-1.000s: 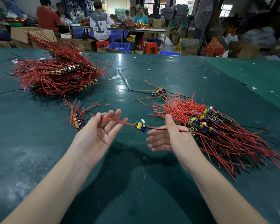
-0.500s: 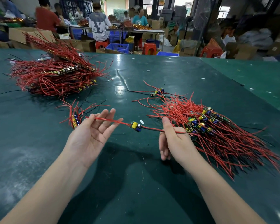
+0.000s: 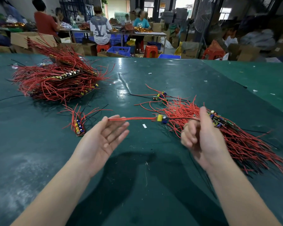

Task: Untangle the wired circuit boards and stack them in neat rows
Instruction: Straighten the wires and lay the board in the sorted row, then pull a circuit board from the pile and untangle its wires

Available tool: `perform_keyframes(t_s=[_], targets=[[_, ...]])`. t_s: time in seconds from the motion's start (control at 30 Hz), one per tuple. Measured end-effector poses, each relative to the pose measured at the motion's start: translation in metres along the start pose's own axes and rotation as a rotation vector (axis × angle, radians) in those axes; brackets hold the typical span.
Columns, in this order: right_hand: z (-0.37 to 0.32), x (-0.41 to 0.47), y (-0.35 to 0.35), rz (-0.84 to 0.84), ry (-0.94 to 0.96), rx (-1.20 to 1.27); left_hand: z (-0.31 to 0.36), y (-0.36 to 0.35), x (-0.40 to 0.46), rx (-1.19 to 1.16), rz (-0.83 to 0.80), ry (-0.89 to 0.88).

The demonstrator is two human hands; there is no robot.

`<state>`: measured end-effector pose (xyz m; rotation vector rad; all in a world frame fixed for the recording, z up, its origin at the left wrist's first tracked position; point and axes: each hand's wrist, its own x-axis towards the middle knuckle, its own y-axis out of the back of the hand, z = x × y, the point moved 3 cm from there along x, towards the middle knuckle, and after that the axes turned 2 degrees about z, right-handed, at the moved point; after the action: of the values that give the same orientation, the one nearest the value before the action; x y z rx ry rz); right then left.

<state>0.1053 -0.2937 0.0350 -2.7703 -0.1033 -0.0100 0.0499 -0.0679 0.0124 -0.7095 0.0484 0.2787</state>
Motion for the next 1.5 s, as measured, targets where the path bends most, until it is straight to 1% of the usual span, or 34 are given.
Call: perform_keyframes(t_s=[0.1,0.17,0.23,0.37,0.5,0.6,0.63,0.7,0.77,0.83,0.87,0.9,0.97,1.03,1.07,1.13,1.27,1.4,1.5], targets=[[-0.017,0.008,0.019,0.134,0.033,0.102,-0.008,-0.002,-0.003,0.105,-0.082,0.153],[-0.024,0.012,0.035,0.245,0.043,0.111,-0.015,-0.004,-0.005,0.160,-0.097,0.231],[-0.028,0.015,0.048,0.317,0.005,0.134,-0.020,-0.004,-0.007,0.180,-0.080,0.274],[-0.031,0.015,0.063,0.377,-0.143,0.298,-0.019,-0.003,-0.007,0.175,-0.007,0.294],[-0.028,0.015,0.066,0.372,-0.261,0.439,-0.014,0.000,-0.006,0.147,0.046,0.270],[-0.028,0.013,0.064,0.357,-0.304,0.537,-0.009,0.001,-0.003,0.151,0.086,0.189],[-0.027,0.012,0.063,0.338,-0.312,0.583,-0.006,0.002,-0.002,0.167,0.111,0.126],[-0.026,0.010,0.058,0.290,-0.305,0.675,0.005,0.008,0.002,0.239,0.180,-0.072],[-0.024,0.009,0.050,0.247,-0.275,0.692,0.021,0.019,0.004,0.408,0.272,-0.314],[-0.020,0.007,0.039,0.203,-0.265,0.633,0.036,0.033,0.005,0.698,0.405,-0.507],[-0.016,0.006,0.032,0.185,-0.275,0.600,0.042,0.039,0.006,0.872,0.453,-0.562],[-0.012,0.005,0.027,0.172,-0.291,0.570,0.046,0.044,0.007,1.059,0.477,-0.589],[-0.002,0.004,0.017,0.150,-0.332,0.503,0.046,0.052,0.011,1.394,0.458,-0.596],[0.008,0.002,0.007,0.117,-0.371,0.413,0.040,0.057,0.016,1.622,0.403,-0.583],[0.012,0.001,0.003,0.098,-0.385,0.363,0.039,0.058,0.017,1.679,0.389,-0.578],[0.020,-0.002,-0.004,0.057,-0.401,0.278,0.039,0.058,0.017,1.690,0.400,-0.592],[0.029,-0.005,-0.011,-0.018,-0.404,0.189,0.042,0.055,0.016,1.670,0.432,-0.633],[0.035,-0.006,-0.013,-0.052,-0.409,0.150,0.038,0.058,0.019,1.807,0.404,-0.562],[0.037,-0.006,-0.012,-0.053,-0.418,0.153,0.041,0.063,0.020,1.733,0.458,-0.561]])
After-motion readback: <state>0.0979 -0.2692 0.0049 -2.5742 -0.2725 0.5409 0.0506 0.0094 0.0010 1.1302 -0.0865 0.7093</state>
